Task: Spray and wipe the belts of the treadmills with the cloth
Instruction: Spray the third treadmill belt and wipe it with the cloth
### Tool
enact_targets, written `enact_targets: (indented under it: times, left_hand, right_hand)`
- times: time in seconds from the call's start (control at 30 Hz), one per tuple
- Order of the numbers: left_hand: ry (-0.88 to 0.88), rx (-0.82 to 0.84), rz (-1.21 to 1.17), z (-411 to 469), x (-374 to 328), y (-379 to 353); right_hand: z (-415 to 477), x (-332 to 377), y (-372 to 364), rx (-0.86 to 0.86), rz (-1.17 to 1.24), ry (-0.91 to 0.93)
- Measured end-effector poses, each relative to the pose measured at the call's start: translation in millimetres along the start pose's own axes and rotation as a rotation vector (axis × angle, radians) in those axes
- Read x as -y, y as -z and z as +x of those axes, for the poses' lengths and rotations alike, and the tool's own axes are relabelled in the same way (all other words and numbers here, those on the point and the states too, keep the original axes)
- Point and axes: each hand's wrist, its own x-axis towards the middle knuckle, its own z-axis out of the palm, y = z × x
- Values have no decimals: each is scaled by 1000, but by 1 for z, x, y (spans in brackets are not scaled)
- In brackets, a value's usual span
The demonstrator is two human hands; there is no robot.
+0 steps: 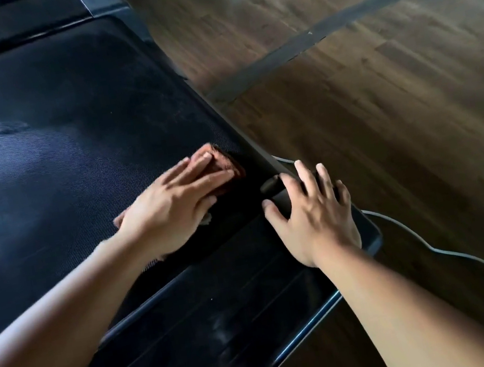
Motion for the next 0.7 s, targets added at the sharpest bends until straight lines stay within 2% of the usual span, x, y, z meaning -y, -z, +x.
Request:
enact_targets:
  times: [0.17,0.27,0.33,0.47,0.6,0.7]
  left_hand:
    - [265,-113,-48,76,58,7]
    - [378,-80,-53,123,71,3]
    - [304,-87,-64,139,56,0]
    - [18,-58,-79,126,-1,-11]
    - [-34,-10,-146,72,-39,-15]
    - [-59,1,-162,18,-40,-10]
  right_hand:
    - [0,0,2,10,1,7]
    - [0,-1,2,34,38,-1]
    - [0,-1,2,57,44,-10]
    - [2,-1,4,62,45,-7]
    - [2,0,6,53,39,-11]
    - [2,0,5,59,16,-11]
